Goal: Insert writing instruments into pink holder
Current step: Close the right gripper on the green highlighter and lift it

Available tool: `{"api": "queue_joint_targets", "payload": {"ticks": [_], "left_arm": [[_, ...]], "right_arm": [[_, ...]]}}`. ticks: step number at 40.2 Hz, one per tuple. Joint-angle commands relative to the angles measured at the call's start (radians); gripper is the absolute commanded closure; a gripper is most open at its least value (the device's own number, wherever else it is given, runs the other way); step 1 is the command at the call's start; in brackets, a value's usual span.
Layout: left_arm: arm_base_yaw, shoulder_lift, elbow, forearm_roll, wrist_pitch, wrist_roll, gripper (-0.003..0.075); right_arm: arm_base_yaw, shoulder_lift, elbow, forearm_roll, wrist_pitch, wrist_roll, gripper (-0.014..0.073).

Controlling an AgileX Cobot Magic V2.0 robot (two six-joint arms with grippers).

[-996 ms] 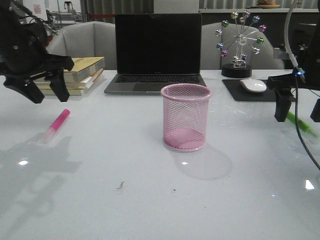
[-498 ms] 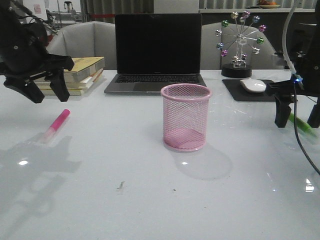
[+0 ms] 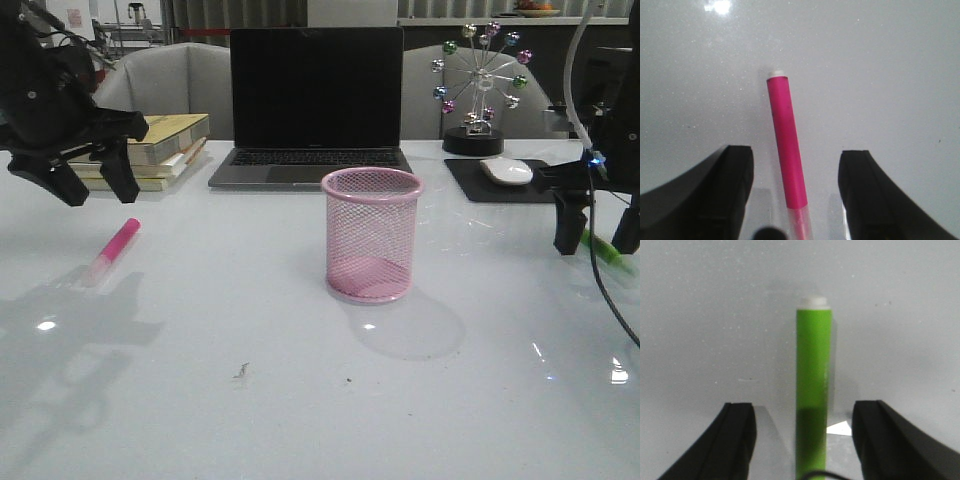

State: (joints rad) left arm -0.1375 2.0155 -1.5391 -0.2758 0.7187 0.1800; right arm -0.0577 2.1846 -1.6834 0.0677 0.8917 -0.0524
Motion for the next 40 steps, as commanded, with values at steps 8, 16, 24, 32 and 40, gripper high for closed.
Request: {"api": "queue_joint_targets", "payload": {"ticks": [8,16,24,32,40], "left_arm": [[-0.006,-0.059,-0.033,-0.020,-0.041,-0.001,0.0274],[-0.006,-0.059,-0.033,-0.020,-0.041,-0.001,0.0274],[-0.006,-0.059,-0.033,-0.020,-0.041,-0.001,0.0274],[-0.006,-0.059,-0.033,-0.020,-0.041,-0.001,0.0274],[-0.006,-0.059,-0.033,-0.020,-0.041,-0.001,0.0274]], "right_arm": [[-0.002,-0.047,-0.024,0.010,0.022,-0.009,0.0335],[-0.002,-0.047,-0.024,0.010,0.030,-0.009,0.0451],[-0.002,-0.048,-0.025,0.010,0.030,-0.009,0.0536],[-0.002,-0.056,-0.059,0.010,0.032,-0.009,0.0536],[0.001,-0.056,-0.174,0.037,0.074,-0.009,0.0536]]}}
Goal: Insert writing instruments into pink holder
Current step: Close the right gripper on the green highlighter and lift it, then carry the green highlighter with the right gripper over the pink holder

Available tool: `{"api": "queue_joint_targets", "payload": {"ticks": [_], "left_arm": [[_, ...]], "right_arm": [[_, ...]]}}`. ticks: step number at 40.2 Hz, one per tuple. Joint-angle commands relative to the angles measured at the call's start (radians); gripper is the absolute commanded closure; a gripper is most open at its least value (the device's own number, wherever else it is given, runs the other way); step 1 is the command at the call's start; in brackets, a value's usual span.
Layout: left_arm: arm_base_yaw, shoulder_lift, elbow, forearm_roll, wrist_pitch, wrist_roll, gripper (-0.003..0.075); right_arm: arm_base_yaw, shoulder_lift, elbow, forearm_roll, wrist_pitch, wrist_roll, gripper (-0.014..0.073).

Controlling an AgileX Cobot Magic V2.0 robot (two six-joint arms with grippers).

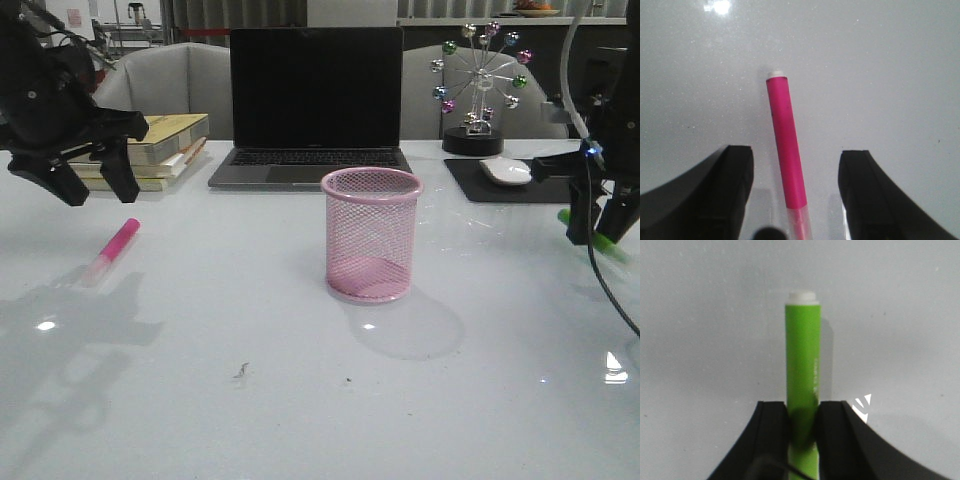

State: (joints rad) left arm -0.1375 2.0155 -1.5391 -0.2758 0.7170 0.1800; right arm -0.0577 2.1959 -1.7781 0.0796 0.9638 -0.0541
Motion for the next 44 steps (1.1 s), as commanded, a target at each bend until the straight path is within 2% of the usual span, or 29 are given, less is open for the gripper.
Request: {"api": "queue_joint_targets", "payload": {"ticks": [1,10,24,44], "left_arm": [[-0.006,-0.059,-0.033,-0.020,-0.040,-0.001,0.0274],[-0.006,-0.059,-0.033,-0.020,-0.041,-0.001,0.0274],[-0.006,-0.059,-0.033,-0.020,-0.041,-0.001,0.0274],[-0.006,-0.059,-0.033,-0.020,-0.030,-0.001,0.0274]], "right_arm": [[0.001,-0.067,-0.093,0.032,0.004,-0.007,0.0536],[0.018,-0.085,-0.193,0.112,-0.006,-0.007,0.0536],[0.096,-0.172,-0.192,0.115,-0.203,-0.010,0.0536],[0.217,-0.242,-0.142,0.114,-0.376,-0.018,0.0536]]}}
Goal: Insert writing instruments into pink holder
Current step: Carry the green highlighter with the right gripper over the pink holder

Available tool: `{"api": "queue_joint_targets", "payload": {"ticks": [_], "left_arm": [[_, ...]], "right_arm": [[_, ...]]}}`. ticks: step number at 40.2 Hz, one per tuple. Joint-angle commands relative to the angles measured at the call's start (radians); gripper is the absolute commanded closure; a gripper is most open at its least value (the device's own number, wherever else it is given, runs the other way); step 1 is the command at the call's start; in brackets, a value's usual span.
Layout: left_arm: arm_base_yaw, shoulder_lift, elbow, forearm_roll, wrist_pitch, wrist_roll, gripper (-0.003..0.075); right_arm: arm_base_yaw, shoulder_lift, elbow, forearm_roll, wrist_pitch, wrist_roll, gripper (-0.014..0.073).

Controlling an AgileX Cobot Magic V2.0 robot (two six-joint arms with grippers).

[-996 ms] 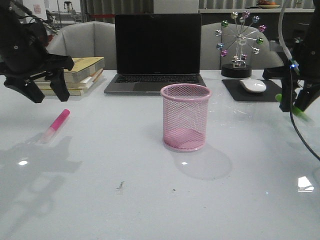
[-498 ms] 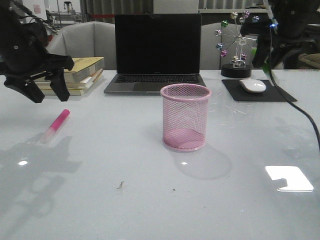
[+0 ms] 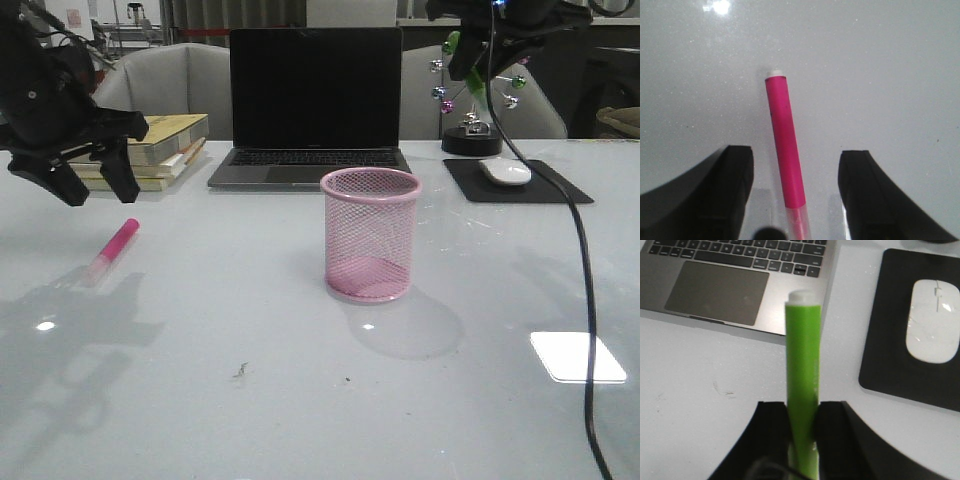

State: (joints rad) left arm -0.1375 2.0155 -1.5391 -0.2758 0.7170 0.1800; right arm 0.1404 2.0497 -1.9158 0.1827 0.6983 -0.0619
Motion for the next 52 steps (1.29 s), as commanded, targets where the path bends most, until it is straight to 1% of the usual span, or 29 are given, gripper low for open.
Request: {"api": "queue_joint_targets", "payload": {"ticks": [1,12,21,27,32,40,45,52], "left_arm": [[-0.006,-0.059,-0.033,-0.020,-0.028,-0.001,0.0274],[-0.006,-0.059,-0.033,-0.020,-0.026,-0.001,0.0274],[-0.006,-0.059,-0.033,-0.020,-0.022,-0.001,0.0274],[-0.006,-0.059,-0.033,-0.020,-0.018,-0.001,0.0274],[-0.006,-0.059,-0.033,-0.020,-0.011,-0.001,0.0274],[-0.006,-0.059,-0.033,-0.020,-0.011,-0.001,0.0274],[-0.006,-0.059,-0.033,-0.020,-0.008,-0.001,0.0274],[-0.006,-0.059,-0.033,-0.020,-0.008,-0.001,0.0274]], "right_arm": [[0.022,-0.102,0.008,0.011,-0.123,-0.012,0.0536],[0.072,-0.218,0.214,0.011,-0.328,-0.044,0.0536],[0.084,-0.370,0.461,0.011,-0.577,-0.044,0.0536],[0.084,-0.472,0.641,0.011,-0.698,-0.044,0.0536],[0.110,-0.530,0.775,0.011,-0.826,-0.044,0.0536],[0.179,-0.540,0.844,0.011,-0.919,-0.044,0.0536],[0.228,-0.537,0.848,0.009,-0.945,-0.044,0.0536],[0.260,-0.534,0.848,0.009,-0.964,-0.043,0.0536]]}}
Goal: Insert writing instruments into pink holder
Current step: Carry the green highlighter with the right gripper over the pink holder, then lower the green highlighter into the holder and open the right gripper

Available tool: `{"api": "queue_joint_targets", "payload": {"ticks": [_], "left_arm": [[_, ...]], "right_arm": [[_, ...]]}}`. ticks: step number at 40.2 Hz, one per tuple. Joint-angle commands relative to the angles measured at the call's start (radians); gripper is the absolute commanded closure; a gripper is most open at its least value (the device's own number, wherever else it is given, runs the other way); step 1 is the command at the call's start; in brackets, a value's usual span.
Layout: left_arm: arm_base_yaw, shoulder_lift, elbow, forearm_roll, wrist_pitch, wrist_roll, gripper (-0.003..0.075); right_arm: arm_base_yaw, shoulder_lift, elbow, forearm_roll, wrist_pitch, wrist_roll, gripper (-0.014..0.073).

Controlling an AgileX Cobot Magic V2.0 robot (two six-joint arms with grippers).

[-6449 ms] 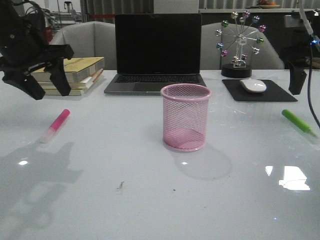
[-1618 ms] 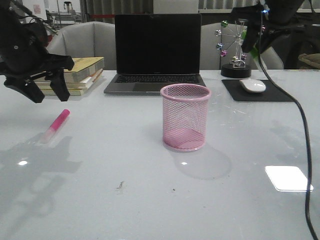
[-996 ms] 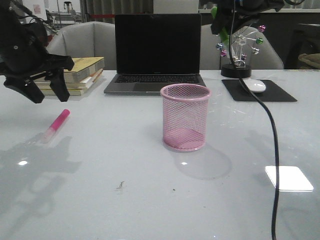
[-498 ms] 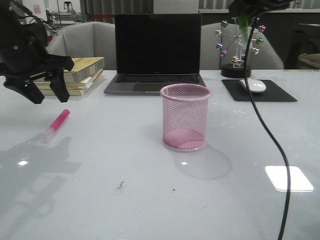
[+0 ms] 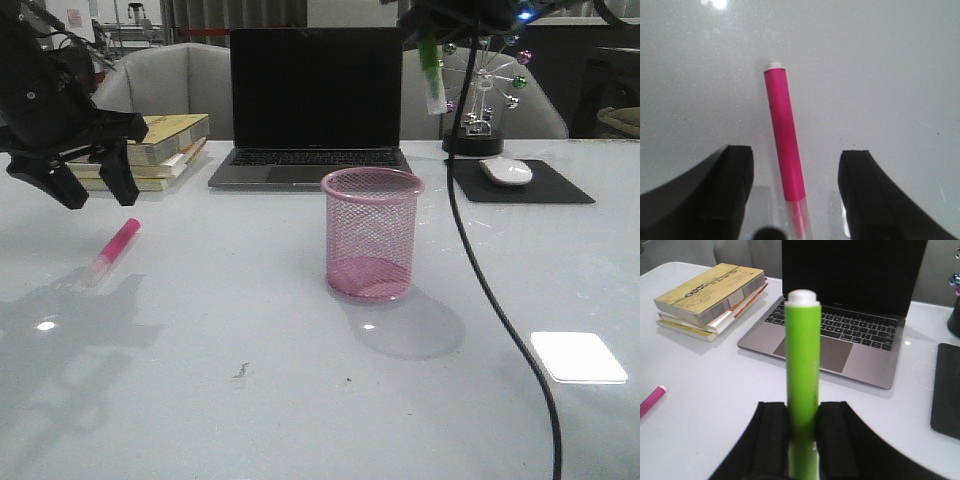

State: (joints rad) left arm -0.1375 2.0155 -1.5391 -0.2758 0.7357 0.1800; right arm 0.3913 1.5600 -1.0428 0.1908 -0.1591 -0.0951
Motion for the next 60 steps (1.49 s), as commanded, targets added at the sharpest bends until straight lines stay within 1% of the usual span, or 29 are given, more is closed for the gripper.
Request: {"api": "queue_joint_targets", "payload": {"ticks": [1,9,18,34,50,53,55,57,58,60], "left_arm": [[-0.006,-0.059,-0.033,-0.020,-0.027,-0.001,0.0274],[-0.006,-0.059,-0.033,-0.020,-0.027,-0.001,0.0274],[-0.006,-0.059,-0.033,-0.020,-0.027,-0.001,0.0274],[-0.006,-0.059,-0.033,-0.020,-0.027,-0.001,0.0274],[-0.006,-0.059,-0.033,-0.020,-0.024,-0.001,0.0274],[-0.006,-0.059,-0.033,-0.020,-0.024,-0.001,0.0274],[-0.006,-0.059,-0.033,-0.020,-0.024,-0.001,0.0274],[-0.006,-0.059,-0.033,-0.020,-0.024,-0.001,0.0274],[-0.006,-0.059,-0.033,-0.020,-0.024,-0.001,0.0274],[-0.006,-0.059,-0.033,-0.020,-0.024,-0.001,0.0274]], "right_arm": [[0.011,-0.043,-0.025,0.001,-0.108,-0.010,0.0536],[0.039,0.023,-0.025,0.002,-0.114,-0.009,0.0536],[0.087,0.073,-0.025,0.000,-0.156,-0.009,0.0536],[0.087,0.130,-0.025,-0.016,-0.188,-0.009,0.0536],[0.087,0.131,-0.025,-0.026,-0.217,-0.009,0.0529],[0.087,0.131,-0.025,-0.026,-0.217,-0.009,0.0479],[0.087,0.131,-0.025,-0.026,-0.217,-0.009,0.0414],[0.087,0.131,-0.025,-0.026,-0.217,-0.009,0.0328],[0.087,0.131,-0.025,-0.026,-0.217,-0.009,0.0305],[0.087,0.131,-0.025,-0.026,-0.217,-0.009,0.0219]]}}
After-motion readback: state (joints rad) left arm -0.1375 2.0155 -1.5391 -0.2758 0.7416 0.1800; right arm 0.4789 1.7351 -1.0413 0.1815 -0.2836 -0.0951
